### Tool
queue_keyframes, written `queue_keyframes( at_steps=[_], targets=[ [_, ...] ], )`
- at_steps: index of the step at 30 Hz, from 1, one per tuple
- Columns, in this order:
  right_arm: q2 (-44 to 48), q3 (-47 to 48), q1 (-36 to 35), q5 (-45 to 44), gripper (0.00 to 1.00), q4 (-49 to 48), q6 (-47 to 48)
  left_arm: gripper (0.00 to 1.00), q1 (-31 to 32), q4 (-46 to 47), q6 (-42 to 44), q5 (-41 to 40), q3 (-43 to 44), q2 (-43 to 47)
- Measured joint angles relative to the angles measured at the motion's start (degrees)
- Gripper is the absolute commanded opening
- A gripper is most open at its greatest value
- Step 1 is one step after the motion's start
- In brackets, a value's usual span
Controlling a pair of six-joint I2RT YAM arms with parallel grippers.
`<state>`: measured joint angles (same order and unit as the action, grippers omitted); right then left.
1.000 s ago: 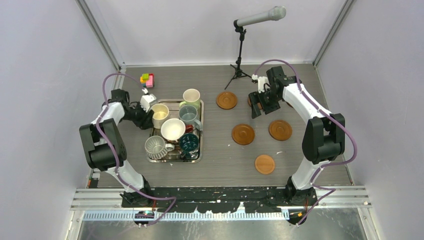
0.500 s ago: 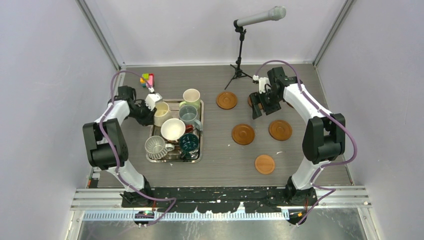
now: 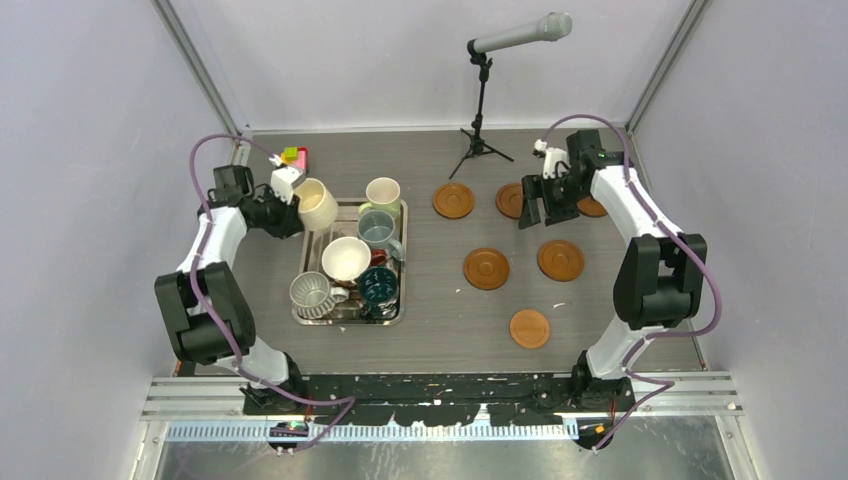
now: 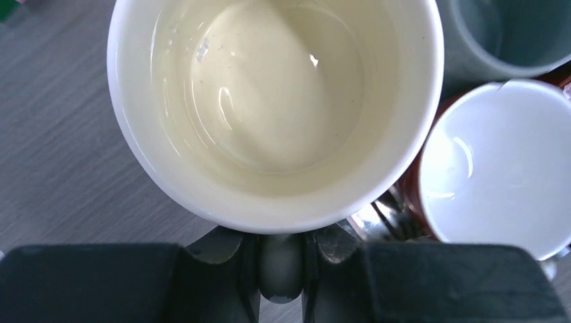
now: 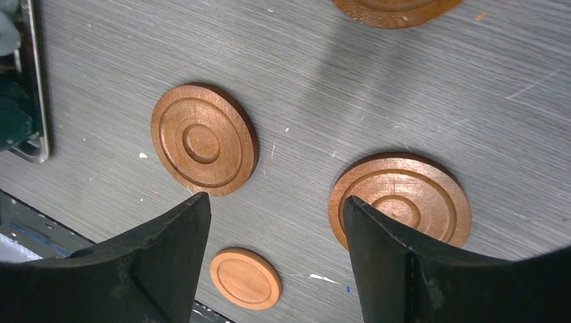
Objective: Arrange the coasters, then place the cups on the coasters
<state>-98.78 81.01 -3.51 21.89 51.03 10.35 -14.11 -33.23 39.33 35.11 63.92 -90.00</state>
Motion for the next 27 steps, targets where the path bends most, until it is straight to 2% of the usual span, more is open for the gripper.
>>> queue_keyframes(
  at_steps=[6, 11, 20, 27],
  targets=[
    [3.06, 0.00, 5.09, 3.56, 0.83, -0.02, -0.66, 0.00, 0.92, 1.57, -5.18, 2.23, 1.31, 3.78],
    [5.92, -0.02, 9.14, 5.33, 0.87, -0.11, -1.18, 0.00, 5.51, -0.13, -8.85, 0.46, 6.64, 4.26],
    [10.19, -3.39, 16.55, 8.07, 0.87, -1.81, -3.13, 0.00, 24.13, -2.64, -13.16, -6.84, 17.11, 4.42],
    [13.33, -7.72, 19.10, 8.31, 0.87, -4.76, -8.04, 0.00, 38.23, -1.88, -17.49, -15.65, 25.55, -4.33]
  ],
)
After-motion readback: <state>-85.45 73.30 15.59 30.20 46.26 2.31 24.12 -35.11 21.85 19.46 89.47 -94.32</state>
